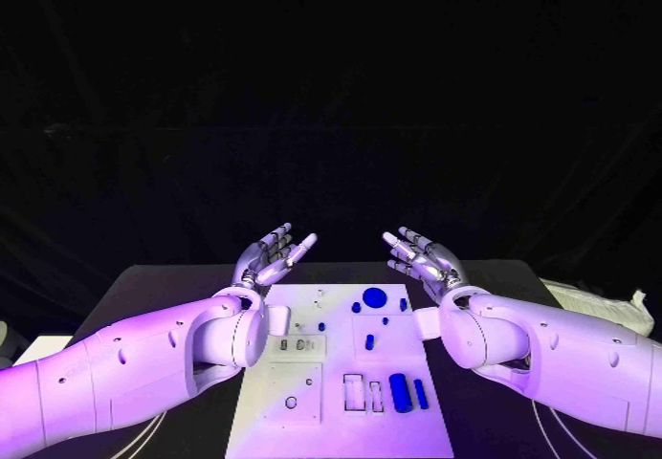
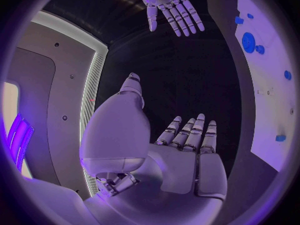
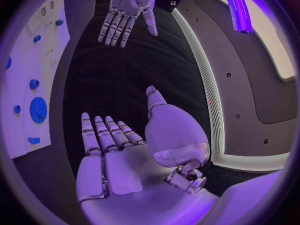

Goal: Assemble the parts on the task board

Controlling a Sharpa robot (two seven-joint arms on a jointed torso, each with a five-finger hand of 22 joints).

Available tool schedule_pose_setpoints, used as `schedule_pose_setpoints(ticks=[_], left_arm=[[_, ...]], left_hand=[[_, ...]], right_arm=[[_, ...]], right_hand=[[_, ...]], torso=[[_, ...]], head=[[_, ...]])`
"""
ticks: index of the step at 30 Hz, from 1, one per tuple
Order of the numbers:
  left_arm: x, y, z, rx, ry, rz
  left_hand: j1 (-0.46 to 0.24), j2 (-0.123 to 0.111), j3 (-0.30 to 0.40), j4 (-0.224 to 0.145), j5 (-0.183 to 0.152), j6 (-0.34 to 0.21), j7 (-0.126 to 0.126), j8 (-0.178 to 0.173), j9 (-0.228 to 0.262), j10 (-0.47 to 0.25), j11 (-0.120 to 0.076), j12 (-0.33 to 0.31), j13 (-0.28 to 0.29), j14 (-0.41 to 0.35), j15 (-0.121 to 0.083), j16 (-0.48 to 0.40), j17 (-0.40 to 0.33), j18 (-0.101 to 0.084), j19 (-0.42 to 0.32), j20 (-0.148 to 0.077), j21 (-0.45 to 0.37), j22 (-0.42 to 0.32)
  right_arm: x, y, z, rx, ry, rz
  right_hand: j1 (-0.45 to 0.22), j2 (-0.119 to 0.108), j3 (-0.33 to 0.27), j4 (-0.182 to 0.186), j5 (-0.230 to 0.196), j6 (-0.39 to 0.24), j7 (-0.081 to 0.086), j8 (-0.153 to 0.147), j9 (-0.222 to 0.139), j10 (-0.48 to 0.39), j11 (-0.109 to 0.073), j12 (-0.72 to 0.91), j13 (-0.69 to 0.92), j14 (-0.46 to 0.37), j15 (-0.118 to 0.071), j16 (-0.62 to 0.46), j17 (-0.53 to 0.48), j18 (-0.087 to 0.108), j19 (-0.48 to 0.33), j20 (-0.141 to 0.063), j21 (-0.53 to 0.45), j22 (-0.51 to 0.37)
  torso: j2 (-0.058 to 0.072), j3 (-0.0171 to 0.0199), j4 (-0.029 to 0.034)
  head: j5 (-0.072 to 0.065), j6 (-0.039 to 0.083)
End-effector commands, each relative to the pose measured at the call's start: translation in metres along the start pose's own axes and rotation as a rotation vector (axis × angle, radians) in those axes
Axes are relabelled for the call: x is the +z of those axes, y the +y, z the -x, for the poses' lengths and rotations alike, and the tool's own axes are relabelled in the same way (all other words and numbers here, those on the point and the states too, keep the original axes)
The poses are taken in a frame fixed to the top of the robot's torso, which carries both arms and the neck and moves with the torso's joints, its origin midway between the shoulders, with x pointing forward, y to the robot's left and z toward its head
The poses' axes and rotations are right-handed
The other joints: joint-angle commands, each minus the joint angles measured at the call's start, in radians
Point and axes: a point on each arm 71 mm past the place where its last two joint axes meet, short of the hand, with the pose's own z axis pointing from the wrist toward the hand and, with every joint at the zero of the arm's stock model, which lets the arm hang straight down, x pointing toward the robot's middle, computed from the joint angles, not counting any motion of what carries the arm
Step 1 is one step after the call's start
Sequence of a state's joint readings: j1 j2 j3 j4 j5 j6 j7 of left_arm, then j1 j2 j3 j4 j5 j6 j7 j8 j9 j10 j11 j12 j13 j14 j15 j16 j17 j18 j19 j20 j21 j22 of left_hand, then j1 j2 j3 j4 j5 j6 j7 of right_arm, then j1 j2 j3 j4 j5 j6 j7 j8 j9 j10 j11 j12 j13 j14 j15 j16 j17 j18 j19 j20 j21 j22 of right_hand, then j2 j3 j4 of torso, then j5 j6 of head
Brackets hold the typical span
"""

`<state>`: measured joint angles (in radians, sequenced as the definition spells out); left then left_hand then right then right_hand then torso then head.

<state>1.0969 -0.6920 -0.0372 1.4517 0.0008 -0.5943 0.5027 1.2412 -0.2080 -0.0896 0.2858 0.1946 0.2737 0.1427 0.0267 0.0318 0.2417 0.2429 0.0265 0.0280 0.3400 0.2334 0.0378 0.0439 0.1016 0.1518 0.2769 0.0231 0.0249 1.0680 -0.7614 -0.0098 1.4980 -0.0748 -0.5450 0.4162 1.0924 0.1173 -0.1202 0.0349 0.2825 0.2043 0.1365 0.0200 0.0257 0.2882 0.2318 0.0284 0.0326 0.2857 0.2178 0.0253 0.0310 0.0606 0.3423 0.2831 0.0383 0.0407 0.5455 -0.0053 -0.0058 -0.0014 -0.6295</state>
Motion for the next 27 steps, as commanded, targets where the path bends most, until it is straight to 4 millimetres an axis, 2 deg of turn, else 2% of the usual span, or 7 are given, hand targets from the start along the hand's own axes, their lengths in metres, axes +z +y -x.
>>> schedule_pose_setpoints(ticks=[1,5,7,11,14,17,27], left_arm=[[0.001,-0.003,-0.007,-0.031,0.09,-0.028],[0.001,-0.003,-0.007,-0.031,0.09,-0.028],[0.001,-0.003,-0.007,-0.031,0.09,-0.028],[-0.006,-0.008,0.022,-0.035,0.058,-0.037],[-0.009,-0.011,0.027,-0.038,0.062,-0.037],[-0.015,-0.016,0.032,-0.041,0.083,-0.035],[-0.031,-0.033,0.034,-0.059,0.133,-0.03]], left_hand=[[0.057,0.0,0.011,0.015,0.01,0.032,0.147,0.01,0.004,0.021,0.018,0.006,0.004,0.038,0.008,0.009,0.005,0.019,0.012,0.017,0.006,0.003],[0.092,0.039,0.055,0.013,0.001,0.112,0.152,0.024,0.012,0.121,0.031,0.022,0.013,0.162,0.021,0.036,0.022,0.009,0.082,0.018,0.029,0.016],[0.111,0.065,0.082,0.011,-0.004,0.177,0.151,0.037,0.018,0.198,0.027,0.034,0.019,0.263,0.017,0.059,0.034,0.011,0.158,0.016,0.053,0.029],[0.157,0.122,0.129,-0.005,-0.012,0.458,0.129,0.095,0.045,0.557,-0.011,0.101,0.045,0.496,-0.033,0.124,0.059,0.059,0.523,0.012,0.183,0.091],[0.181,0.136,0.133,-0.026,-0.016,0.619,0.1,0.133,0.057,0.686,-0.047,0.135,0.051,0.63,-0.077,0.169,0.074,0.084,0.654,-0.005,0.239,0.109],[0.194,0.154,0.135,-0.045,-0.014,0.682,0.081,0.137,0.052,0.771,-0.071,0.141,0.051,0.714,-0.103,0.18,0.084,0.083,0.739,-0.034,0.259,0.11],[0.204,0.162,0.138,-0.071,-0.014,0.726,0.067,0.104,0.034,0.848,-0.09,0.106,0.044,0.804,-0.129,0.165,0.112,0.083,0.822,-0.059,0.253,0.094]], right_arm=[[0.001,-0.002,-0.013,-0.01,0.199,-0.028],[0.002,-0.003,-0.014,-0.015,0.241,-0.039],[0.002,-0.003,-0.015,-0.017,0.248,-0.041],[0.016,0.014,0.017,-0.328,0.132,0.164],[0.019,0.02,0.02,-0.416,0.148,0.197],[0.022,0.028,0.022,-0.516,0.175,0.225],[0.029,0.053,0.023,-0.884,0.237,0.258]], right_hand=[[0.125,0.021,0.022,-0.081,-0.007,0.119,0.147,0.02,0.012,0.163,0.02,0.022,0.013,0.173,0.018,0.025,0.013,0.047,0.157,0.007,0.035,0.019],[0.206,0.022,0.064,-0.16,-0.027,0.346,0.136,0.056,0.033,0.484,0.003,0.071,0.033,0.514,-0.008,0.081,0.035,0.091,0.365,0.007,0.092,0.041],[0.231,0.022,0.081,-0.189,-0.034,0.461,0.122,0.075,0.041,0.584,-0.016,0.091,0.036,0.595,-0.029,0.099,0.037,0.112,0.412,0.006,0.113,0.046],[0.249,0.017,0.11,-0.235,-0.046,0.658,0.1,0.091,0.047,0.684,-0.045,0.098,0.03,0.709,-0.062,0.116,0.035,0.126,0.5,-0.011,0.148,0.05],[0.249,0.014,0.124,-0.258,-0.049,0.689,0.093,0.081,0.042,0.709,-0.051,0.087,0.029,0.752,-0.074,0.115,0.033,0.126,0.533,-0.023,0.159,0.049],[0.238,0.009,0.143,-0.287,-0.048,0.727,0.087,0.072,0.04,0.749,-0.064,0.073,0.029,0.802,-0.088,0.108,0.034,0.126,0.568,-0.037,0.168,0.044],[0.233,-0.02,0.207,-0.326,-0.023,0.812,0.058,0.059,0.042,0.875,-0.102,0.056,0.032,0.943,-0.139,0.112,0.05,0.125,0.682,-0.095,0.225,0.056]], torso=[[0.0,-0.0001,-0.0001],[0.0,-0.0001,-0.0001],[0.0,-0.0001,-0.0001],[0.018,-0.0077,0.0041],[0.026,-0.0089,0.0051],[0.043,-0.0106,0.0053],[0.096,-0.0189,0.0206]], head=[[0.0,0.0],[0.0,0.0],[0.0,0.0],[-0.014,-0.017],[-0.017,-0.017],[-0.017,-0.012],[-0.033,-0.005]])
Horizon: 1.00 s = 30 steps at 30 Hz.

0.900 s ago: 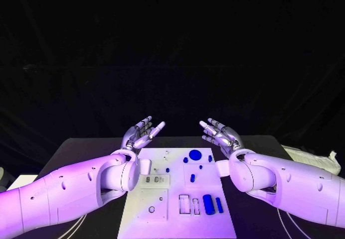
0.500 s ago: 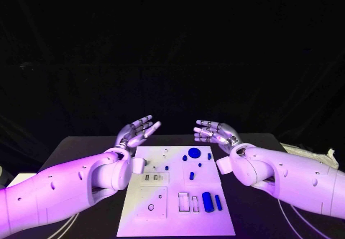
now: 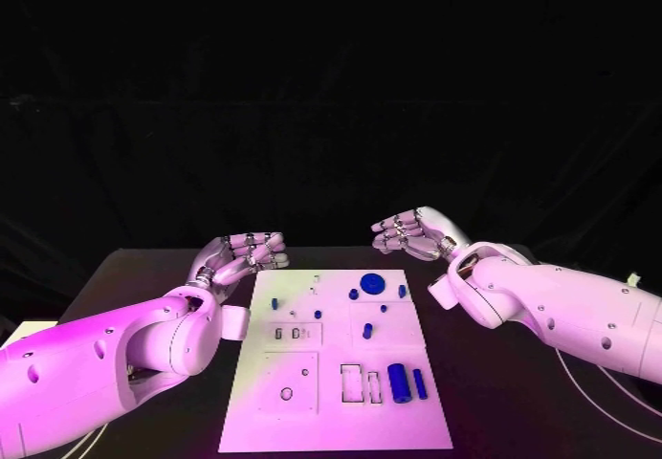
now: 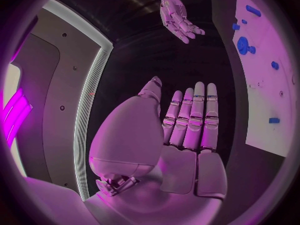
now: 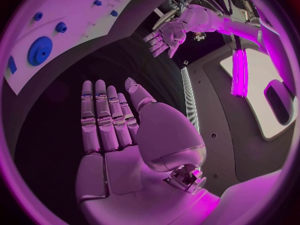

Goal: Assemble the parts on the task board

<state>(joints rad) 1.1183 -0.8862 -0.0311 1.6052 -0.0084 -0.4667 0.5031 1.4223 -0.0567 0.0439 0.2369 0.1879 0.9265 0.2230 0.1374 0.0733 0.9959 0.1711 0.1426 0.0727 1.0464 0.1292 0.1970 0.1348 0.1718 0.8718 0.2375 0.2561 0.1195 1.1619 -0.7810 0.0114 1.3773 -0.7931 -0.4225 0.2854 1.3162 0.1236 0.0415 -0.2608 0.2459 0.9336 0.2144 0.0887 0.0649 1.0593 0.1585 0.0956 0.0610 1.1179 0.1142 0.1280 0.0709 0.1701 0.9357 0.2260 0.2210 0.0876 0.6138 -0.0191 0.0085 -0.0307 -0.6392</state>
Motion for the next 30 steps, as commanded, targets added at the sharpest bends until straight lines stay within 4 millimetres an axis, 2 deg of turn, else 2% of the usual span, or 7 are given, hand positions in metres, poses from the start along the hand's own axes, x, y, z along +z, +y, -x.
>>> schedule_pose_setpoints(ticks=[1,6,12,13,15,23,30], left_arm=[[-0.003,-0.007,-0.008,-0.028,0.059,0.0],[-0.008,-0.013,-0.015,-0.069,0.075,0.016],[-0.014,-0.02,-0.024,-0.108,0.097,0.029],[-0.016,-0.022,-0.026,-0.114,0.104,0.03],[-0.018,-0.025,-0.029,-0.121,0.114,0.03],[-0.024,-0.034,-0.036,-0.133,0.143,0.027],[-0.026,-0.04,-0.038,-0.136,0.154,0.024]], left_hand=[[0.022,0.01,0.004,-0.023,-0.007,0.073,-0.013,-0.008,-0.007,0.093,-0.018,-0.013,-0.002,0.1,-0.025,0.006,0.023,0.013,0.104,-0.02,0.02,-0.001],[0.023,0.008,0.003,-0.028,-0.008,0.071,-0.012,-0.016,-0.008,0.09,-0.017,-0.023,-0.003,0.101,-0.024,-0.001,0.026,0.012,0.107,-0.02,0.016,-0.004],[0.023,0.008,0.003,-0.031,-0.008,0.07,-0.011,-0.021,-0.008,0.088,-0.015,-0.03,-0.004,0.098,-0.022,-0.008,0.027,0.011,0.107,-0.019,0.012,-0.007],[0.022,0.008,0.002,-0.032,-0.008,0.07,-0.01,-0.023,-0.008,0.088,-0.015,-0.032,-0.004,0.097,-0.021,-0.01,0.028,0.011,0.107,-0.019,0.011,-0.008],[0.021,0.008,0.002,-0.032,-0.007,0.07,-0.01,-0.025,-0.008,0.087,-0.014,-0.034,-0.004,0.096,-0.021,-0.012,0.028,0.011,0.107,-0.019,0.009,-0.009],[0.02,0.008,0.002,-0.033,-0.007,0.07,-0.009,-0.027,-0.008,0.087,-0.013,-0.037,-0.004,0.095,-0.02,-0.015,0.029,0.011,0.107,-0.018,0.007,-0.01],[0.017,0.008,0.0,-0.035,-0.008,0.069,-0.006,-0.032,-0.009,0.085,-0.011,-0.043,-0.005,0.093,-0.018,-0.021,0.03,0.011,0.107,-0.017,0.003,-0.013]], right_arm=[[0.004,0.005,-0.005,-0.268,0.099,0.005],[0.01,0.012,-0.008,-0.479,0.161,-0.005],[0.017,0.018,-0.013,-0.689,0.224,-0.02],[0.018,0.02,-0.014,-0.725,0.23,-0.019],[0.019,0.022,-0.016,-0.764,0.236,-0.015],[0.022,0.025,-0.022,-0.836,0.265,-0.007],[0.023,0.026,-0.026,-0.871,0.297,-0.013]], right_hand=[[0.01,-0.033,0.051,-0.03,0.016,0.089,-0.023,-0.01,0.003,0.113,-0.032,-0.014,0.003,0.122,-0.039,0.01,0.012,0.015,0.097,-0.042,0.048,0.012],[-0.002,-0.061,0.064,-0.027,0.003,0.118,-0.038,-0.013,0.004,0.154,-0.049,-0.021,0.005,0.195,-0.063,0.028,0.031,0.015,0.149,-0.067,0.089,0.029],[-0.024,-0.081,0.07,-0.022,-0.036,0.139,-0.058,-0.018,0.003,0.183,-0.068,-0.03,0.004,0.286,-0.09,0.059,0.065,0.015,0.215,-0.098,0.143,0.053],[-0.026,-0.085,0.072,-0.021,-0.041,0.142,-0.062,-0.019,0.003,0.186,-0.071,-0.031,0.004,0.311,-0.097,0.069,0.075,0.015,0.233,-0.106,0.159,0.06],[-0.029,-0.089,0.076,-0.02,-0.046,0.146,-0.066,-0.021,0.003,0.19,-0.076,-0.032,0.004,0.343,-0.106,0.083,0.091,0.014,0.256,-0.117,0.182,0.071],[-0.037,-0.1,0.085,-0.019,-0.048,0.147,-0.069,-0.024,0.002,0.169,-0.076,-0.036,0.001,0.374,-0.112,0.102,0.12,0.012,0.275,-0.13,0.215,0.088],[-0.043,-0.105,0.093,-0.015,-0.05,0.146,-0.07,-0.024,0.002,0.151,-0.076,-0.035,0.002,0.388,-0.115,0.12,0.145,0.011,0.283,-0.134,0.238,0.101]], torso=[[0.033,-0.0071,0.008],[0.058,-0.014,0.0163],[0.08,-0.0222,0.0303],[0.087,-0.0248,0.0341],[0.095,-0.0276,0.0388],[0.117,-0.0318,0.0525],[0.133,-0.0319,0.0566]], head=[[-0.006,0.007],[-0.016,0.011],[-0.034,0.018],[-0.037,0.021],[-0.04,0.023],[-0.048,0.027],[-0.051,0.027]])
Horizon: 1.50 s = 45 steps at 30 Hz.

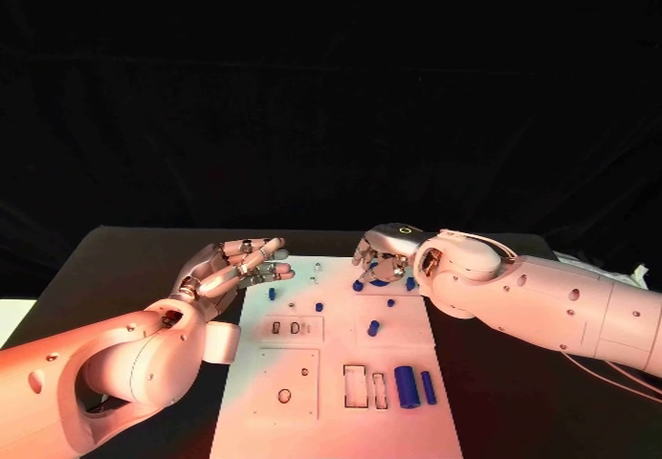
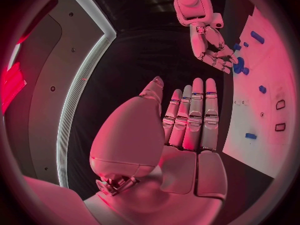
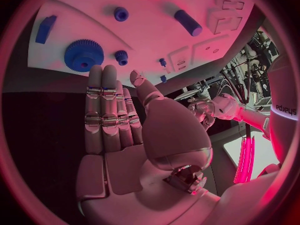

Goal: Assemble the parts on the task board

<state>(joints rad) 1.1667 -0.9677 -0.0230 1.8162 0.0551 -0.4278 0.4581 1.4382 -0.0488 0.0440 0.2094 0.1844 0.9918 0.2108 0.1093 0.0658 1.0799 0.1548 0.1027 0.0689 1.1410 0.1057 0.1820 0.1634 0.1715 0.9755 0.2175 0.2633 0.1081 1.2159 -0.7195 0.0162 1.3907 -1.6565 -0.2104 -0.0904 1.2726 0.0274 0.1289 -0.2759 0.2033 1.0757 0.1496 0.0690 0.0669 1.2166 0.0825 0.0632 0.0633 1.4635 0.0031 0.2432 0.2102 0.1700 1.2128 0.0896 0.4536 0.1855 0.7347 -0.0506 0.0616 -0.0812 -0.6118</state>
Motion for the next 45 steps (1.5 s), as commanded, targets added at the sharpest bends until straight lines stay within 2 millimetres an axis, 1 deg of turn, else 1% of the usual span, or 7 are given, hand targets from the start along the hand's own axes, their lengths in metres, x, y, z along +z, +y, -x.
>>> schedule_pose_setpoints(ticks=[1,10,20,24,31,41,45], left_arm=[[-0.0007,-0.0028,-0.0039,-0.018,0.026,0.001],[-0.0014,-0.0061,-0.0045,-0.018,0.031,0.0],[-0.0018,-0.0078,-0.0052,-0.019,0.036,0.0],[-0.0019,-0.0082,-0.0054,-0.02,0.037,0.001],[-0.0015,-0.008,-0.0049,-0.02,0.034,0.004],[-0.0016,-0.0083,-0.0047,-0.023,0.035,0.009],[-0.0016,-0.0085,-0.0047,-0.024,0.036,0.009]], left_hand=[[0.001,0.0,0.0,-0.007,-0.004,0.003,0.006,-0.004,-0.001,0.001,0.005,-0.003,-0.001,-0.001,0.005,-0.006,0.001,0.011,0.003,0.003,-0.004,-0.002],[0.0,0.0,-0.001,-0.008,-0.004,0.003,0.007,-0.005,-0.001,0.001,0.006,-0.005,-0.001,-0.001,0.006,-0.008,0.002,0.011,0.003,0.004,-0.006,-0.003],[0.0,0.0,-0.001,-0.008,-0.004,0.003,0.008,-0.006,-0.001,0.0,0.007,-0.006,-0.001,-0.002,0.006,-0.009,0.002,0.011,0.003,0.004,-0.007,-0.003],[0.0,0.0,-0.001,-0.008,-0.004,0.003,0.008,-0.006,-0.001,0.0,0.007,-0.006,-0.001,-0.001,0.006,-0.009,0.002,0.011,0.003,0.004,-0.007,-0.003],[0.0,0.0,-0.001,-0.01,-0.004,0.002,0.009,-0.008,-0.001,0.0,0.007,-0.008,-0.001,-0.001,0.006,-0.01,0.003,0.011,0.003,0.004,-0.008,-0.004],[0.001,0.001,0.0,-0.011,-0.004,0.002,0.009,-0.009,-0.001,-0.001,0.007,-0.009,-0.001,0.001,0.006,-0.011,0.004,0.011,0.004,0.004,-0.008,-0.005],[0.001,0.002,0.0,-0.011,-0.004,0.002,0.009,-0.01,-0.001,0.0,0.007,-0.01,-0.001,0.001,0.006,-0.011,0.004,0.011,0.004,0.004,-0.008,-0.005]], right_arm=[[0.0007,0.0,-0.0034,-0.076,0.052,-0.013],[0.0011,0.0012,-0.0054,-0.09,0.08,-0.008],[0.0029,0.0021,-0.0068,-0.102,0.093,-0.005],[0.0042,0.0036,-0.0074,-0.102,0.096,0.001],[0.0064,0.0057,-0.0085,-0.102,0.102,0.012],[0.0077,0.0059,-0.0102,-0.104,0.117,0.016],[0.0081,0.0069,-0.0101,-0.104,0.113,0.022]], right_hand=[[0.0,-0.009,0.007,0.0,-0.007,0.004,-0.006,-0.004,0.0,-0.007,0.0,-0.003,-0.001,0.044,-0.004,0.007,0.008,0.011,0.007,0.002,0.008,0.004],[0.001,-0.01,0.016,0.0,-0.007,0.005,-0.006,-0.004,0.0,-0.013,0.0,-0.002,-0.001,0.045,-0.006,0.023,0.026,0.011,0.008,-0.002,0.023,0.013],[0.003,-0.005,0.042,0.003,-0.024,0.016,-0.009,-0.002,0.001,-0.006,-0.003,-0.001,0.0,0.044,-0.01,0.055,0.062,0.011,0.006,-0.007,0.055,0.031],[0.001,0.003,0.067,0.008,-0.054,0.026,-0.012,-0.002,0.001,0.002,-0.006,-0.001,0.0,0.042,-0.012,0.073,0.083,0.01,0.001,-0.009,0.073,0.042],[-0.011,0.011,0.102,0.026,-0.069,0.039,-0.014,-0.002,0.001,0.009,-0.008,-0.001,0.0,0.039,-0.013,0.095,0.109,0.01,-0.007,-0.01,0.092,0.054],[-0.007,0.006,0.171,0.042,-0.074,0.073,-0.021,0.003,0.004,0.038,-0.016,0.0,0.001,0.039,-0.02,0.132,0.15,0.011,-0.013,-0.015,0.132,0.077],[0.009,0.001,0.227,0.044,-0.082,0.09,-0.023,0.002,0.005,0.049,-0.018,-0.001,0.0,0.03,-0.022,0.15,0.173,0.011,-0.025,-0.02,0.16,0.095]], torso=[[0.014,-0.0001,0.0038],[0.023,0.0016,0.0048],[0.029,-0.0027,0.0094],[0.031,-0.0038,0.0105],[0.034,-0.0064,0.0114],[0.037,-0.0078,0.0134],[0.038,-0.0085,0.014]], head=[[0.0,0.001],[-0.004,0.004],[-0.008,0.006],[-0.006,0.007],[-0.007,0.005],[-0.006,0.003],[-0.005,0.002]])
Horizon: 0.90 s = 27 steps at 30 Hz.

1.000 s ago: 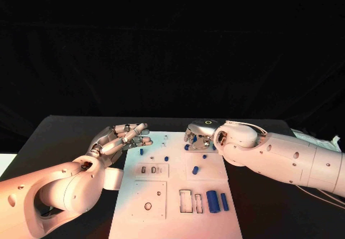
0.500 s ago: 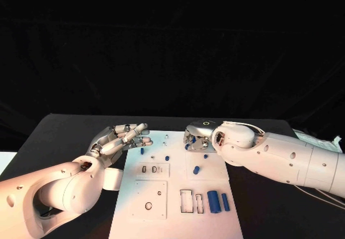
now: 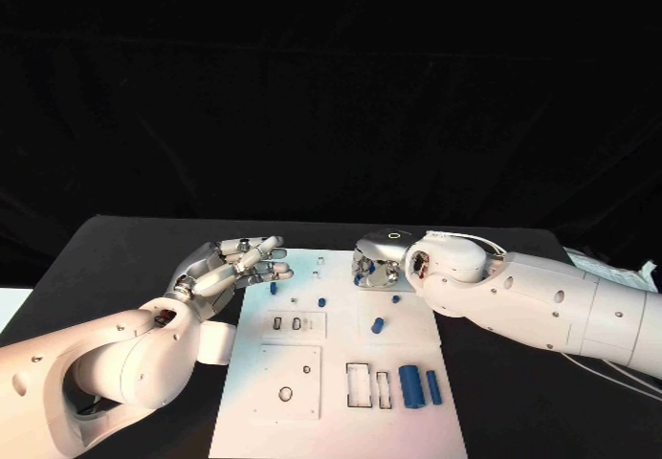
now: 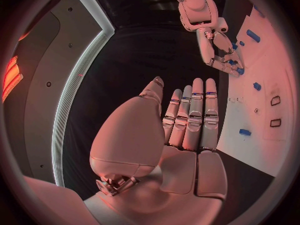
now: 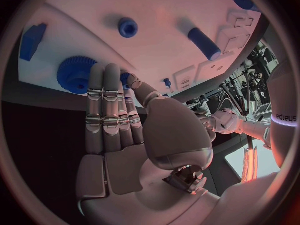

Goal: Assemble the parts on the task board

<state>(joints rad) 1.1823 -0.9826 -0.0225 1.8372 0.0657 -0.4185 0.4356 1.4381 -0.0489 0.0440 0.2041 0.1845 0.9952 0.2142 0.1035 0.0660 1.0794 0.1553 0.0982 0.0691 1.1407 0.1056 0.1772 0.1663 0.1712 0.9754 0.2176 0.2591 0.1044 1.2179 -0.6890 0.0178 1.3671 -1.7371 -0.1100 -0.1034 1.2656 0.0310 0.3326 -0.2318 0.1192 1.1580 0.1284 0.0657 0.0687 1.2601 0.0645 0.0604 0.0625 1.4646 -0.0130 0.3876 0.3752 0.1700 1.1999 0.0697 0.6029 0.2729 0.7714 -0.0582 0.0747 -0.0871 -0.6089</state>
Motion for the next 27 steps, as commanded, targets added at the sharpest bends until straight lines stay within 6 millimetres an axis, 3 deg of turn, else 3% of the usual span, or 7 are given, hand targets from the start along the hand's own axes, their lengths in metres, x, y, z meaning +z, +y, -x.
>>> schedule_pose_setpoints(ticks=[1,7,10,21,27], left_arm=[[0.0,-0.002,-0.003,-0.014,0.023,-0.003],[0.0,-0.002,-0.003,-0.015,0.026,-0.003],[0.0,-0.002,-0.004,-0.016,0.029,-0.002],[0.0,-0.002,-0.006,-0.018,0.034,-0.004],[0.0,-0.002,-0.007,-0.02,0.039,-0.003]], left_hand=[[0.001,0.002,0.0,-0.006,-0.004,-0.001,0.006,-0.004,-0.001,0.0,0.007,-0.005,-0.001,0.001,0.006,-0.006,0.001,0.012,0.005,0.004,-0.004,-0.001],[0.001,0.001,-0.001,-0.006,-0.004,-0.001,0.006,-0.004,-0.001,0.0,0.007,-0.006,-0.001,0.002,0.006,-0.007,0.002,0.012,0.005,0.004,-0.005,-0.001],[-0.001,0.0,-0.002,-0.007,-0.005,-0.002,0.007,-0.006,-0.001,0.0,0.008,-0.007,-0.001,0.003,0.006,-0.007,0.002,0.012,0.006,0.004,-0.005,-0.002],[-0.002,0.0,-0.002,-0.007,-0.005,-0.002,0.007,-0.006,-0.001,0.0,0.008,-0.008,-0.001,0.003,0.007,-0.008,0.003,0.012,0.006,0.005,-0.006,-0.002],[-0.002,0.0,-0.002,-0.007,-0.005,-0.002,0.007,-0.006,-0.001,0.0,0.008,-0.008,-0.001,0.003,0.007,-0.008,0.003,0.012,0.006,0.005,-0.006,-0.002]], right_arm=[[0.0,0.002,-0.003,-0.017,0.022,0.017],[0.001,0.003,0.0,-0.013,-0.028,0.017],[0.0,0.005,0.004,-0.005,-0.081,0.016],[0.006,0.012,0.017,0.02,-0.223,0.002],[0.014,0.017,0.021,0.024,-0.249,0.003]], right_hand=[[0.016,-0.008,0.033,0.001,0.005,0.009,0.0,0.004,0.003,0.004,0.0,0.001,0.0,0.026,-0.006,0.008,0.012,0.01,-0.016,0.0,0.017,0.011],[0.011,-0.017,0.066,0.015,0.014,0.017,0.001,0.003,0.004,0.006,0.001,0.001,0.0,0.021,-0.007,0.018,0.025,0.01,-0.027,0.0,0.038,0.025],[0.004,-0.033,0.094,0.028,0.035,0.019,0.002,0.002,0.004,0.004,0.002,0.001,0.0,0.014,-0.007,0.022,0.035,0.01,-0.038,0.001,0.054,0.035],[0.0,-0.048,0.116,0.043,0.024,0.022,0.005,0.001,0.005,0.003,0.001,0.001,0.0,0.01,-0.007,0.027,0.043,0.011,-0.046,0.004,0.068,0.043],[-0.001,-0.054,0.123,0.048,0.022,0.022,0.005,0.001,0.005,0.002,0.002,0.001,0.0,0.01,-0.006,0.029,0.047,0.011,-0.048,0.004,0.072,0.046]], torso=[[0.001,-0.0009,0.0009],[0.002,-0.0023,0.0012],[0.002,-0.0031,0.0024],[0.004,-0.0066,0.0069],[0.007,-0.0065,0.007]], head=[[0.001,-0.001],[0.0,0.003],[-0.002,0.007],[0.004,0.011],[0.01,0.016]])
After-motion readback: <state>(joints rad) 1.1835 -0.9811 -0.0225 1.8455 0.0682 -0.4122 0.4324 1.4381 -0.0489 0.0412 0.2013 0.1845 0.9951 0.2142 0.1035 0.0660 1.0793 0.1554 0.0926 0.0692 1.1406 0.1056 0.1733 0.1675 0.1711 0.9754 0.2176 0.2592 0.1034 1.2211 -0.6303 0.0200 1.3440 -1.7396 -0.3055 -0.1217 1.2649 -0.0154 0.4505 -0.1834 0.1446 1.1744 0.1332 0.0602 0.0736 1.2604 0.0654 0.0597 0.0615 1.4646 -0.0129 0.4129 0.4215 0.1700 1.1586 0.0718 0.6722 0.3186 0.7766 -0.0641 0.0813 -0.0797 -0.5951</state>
